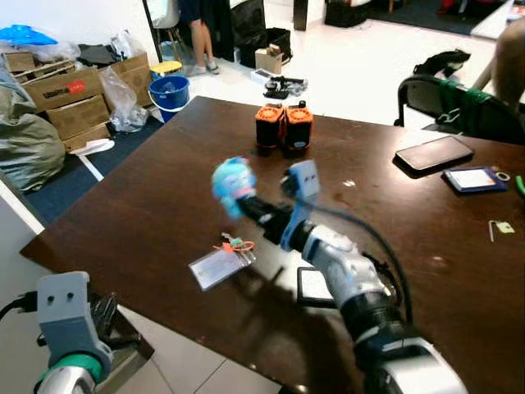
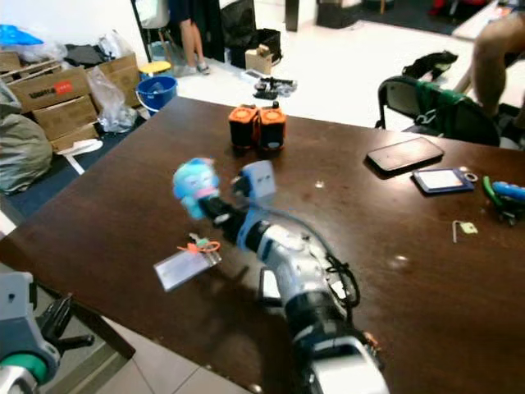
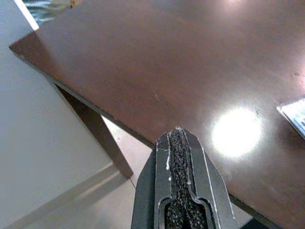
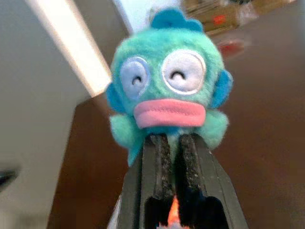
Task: Hang keys on a hook
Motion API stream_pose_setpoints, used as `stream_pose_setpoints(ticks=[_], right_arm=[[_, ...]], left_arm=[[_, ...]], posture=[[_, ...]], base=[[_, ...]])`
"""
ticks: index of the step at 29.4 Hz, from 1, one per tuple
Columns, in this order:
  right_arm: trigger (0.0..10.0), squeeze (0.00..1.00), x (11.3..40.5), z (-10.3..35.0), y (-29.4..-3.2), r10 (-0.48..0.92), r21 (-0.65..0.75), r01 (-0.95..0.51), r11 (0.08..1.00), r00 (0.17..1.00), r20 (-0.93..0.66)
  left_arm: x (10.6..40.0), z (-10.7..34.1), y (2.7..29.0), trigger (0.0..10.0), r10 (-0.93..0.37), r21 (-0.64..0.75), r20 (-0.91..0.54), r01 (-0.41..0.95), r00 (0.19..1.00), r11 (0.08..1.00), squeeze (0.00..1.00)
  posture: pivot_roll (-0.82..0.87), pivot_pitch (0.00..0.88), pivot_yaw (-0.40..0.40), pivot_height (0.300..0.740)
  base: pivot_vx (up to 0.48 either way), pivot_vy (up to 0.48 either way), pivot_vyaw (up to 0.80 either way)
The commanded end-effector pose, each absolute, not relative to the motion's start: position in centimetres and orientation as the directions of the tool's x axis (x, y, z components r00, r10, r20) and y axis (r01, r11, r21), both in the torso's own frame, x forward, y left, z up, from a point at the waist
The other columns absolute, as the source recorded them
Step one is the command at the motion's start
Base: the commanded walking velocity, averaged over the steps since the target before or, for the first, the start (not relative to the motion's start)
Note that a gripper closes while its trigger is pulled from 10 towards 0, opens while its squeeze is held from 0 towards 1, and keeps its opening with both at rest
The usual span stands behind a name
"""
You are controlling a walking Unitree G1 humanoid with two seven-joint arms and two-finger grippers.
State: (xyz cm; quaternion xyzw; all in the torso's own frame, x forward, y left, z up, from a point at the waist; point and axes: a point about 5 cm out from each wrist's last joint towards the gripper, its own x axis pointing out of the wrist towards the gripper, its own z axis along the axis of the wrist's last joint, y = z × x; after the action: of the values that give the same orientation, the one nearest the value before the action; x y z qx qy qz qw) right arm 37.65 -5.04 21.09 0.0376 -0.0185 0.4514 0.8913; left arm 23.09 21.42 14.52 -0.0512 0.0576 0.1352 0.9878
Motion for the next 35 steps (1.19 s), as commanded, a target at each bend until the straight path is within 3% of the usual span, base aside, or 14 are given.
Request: stream_pose_setpoints(ticks=[1, 2, 3, 4, 5, 14, 18, 27, 35], right_arm=[[0.0, 0.00, 37.2, 21.1, -4.7, 0.805, -0.026, -0.806, 0.592, 0.590, 0.052], [0.0, 0.00, 37.2, 21.1, -4.7, 0.805, -0.026, -0.806, 0.592, 0.590, 0.052], [4.9, 0.00, 37.4, 20.7, -5.0, 0.773, -0.054, -0.771, 0.634, 0.632, 0.052], [4.9, 0.00, 37.4, 20.7, -5.0, 0.773, -0.054, -0.771, 0.634, 0.632, 0.052], [10.0, 0.00, 37.5, 20.3, -5.3, 0.736, -0.069, -0.733, 0.677, 0.674, 0.056], [10.0, 0.00, 37.7, 18.0, -7.9, 0.549, -0.073, -0.545, 0.835, 0.834, 0.046], [10.0, 0.00, 36.1, 15.5, -11.5, 0.370, -0.009, -0.370, 0.929, 0.927, 0.057], [10.0, 0.00, 32.4, 12.5, -12.9, 0.308, 0.004, -0.309, 0.951, 0.948, 0.085], [10.0, 0.00, 29.9, 10.2, -13.0, 0.292, 0.002, -0.293, 0.956, 0.954, 0.065]], left_arm=[[23.0, 13.9, 21.6, 10.0, 0.293, -0.079, -0.140, -0.305, 0.946, 0.949, 0.00], [23.0, 13.9, 21.6, 10.0, 0.293, -0.079, -0.140, -0.305, 0.946, 0.949, 0.00], [23.3, 13.8, 21.2, 10.0, 0.295, -0.094, -0.141, -0.309, 0.945, 0.946, 0.00], [23.3, 13.8, 21.2, 10.0, 0.295, -0.094, -0.141, -0.309, 0.945, 0.946, 0.00], [23.8, 13.7, 20.5, 10.0, 0.279, -0.084, -0.144, -0.293, 0.949, 0.952, 0.00], [24.6, 13.8, 18.7, 10.0, 0.261, -0.026, -0.067, -0.263, 0.963, 0.964, 0.00], [24.3, 14.0, 17.8, 10.0, 0.223, -0.022, 0.002, -0.223, 0.975, 0.975, 0.00], [22.8, 13.7, 16.4, 10.0, 0.221, -0.041, 0.067, -0.219, 0.973, 0.975, 0.00], [21.8, 12.6, 15.3, 10.0, 0.149, -0.031, 0.022, -0.149, 0.989, 0.988, 0.00]], posture=[[0.00, 0.092, 0.154, 0.740], [0.00, 0.092, 0.154, 0.740], [-0.03, 0.077, 0.136, 0.740], [-0.03, 0.077, 0.136, 0.740], [-0.05, 0.065, 0.104, 0.740], [-0.06, 0.017, 0.055, 0.740], [-0.07, 0.000, 0.071, 0.740], [-0.09, 0.000, 0.118, 0.740], [-0.09, 0.000, 0.161, 0.740]], base=[[0.000, 0.000, 0.00], [0.000, 0.000, 0.00], [0.000, 0.000, 0.00], [0.000, 0.000, 0.00], [0.000, 0.000, 0.00], [0.000, 0.000, 0.00], [0.000, 0.000, 0.00], [0.000, 0.000, 0.00], [0.000, 0.000, 0.00]])
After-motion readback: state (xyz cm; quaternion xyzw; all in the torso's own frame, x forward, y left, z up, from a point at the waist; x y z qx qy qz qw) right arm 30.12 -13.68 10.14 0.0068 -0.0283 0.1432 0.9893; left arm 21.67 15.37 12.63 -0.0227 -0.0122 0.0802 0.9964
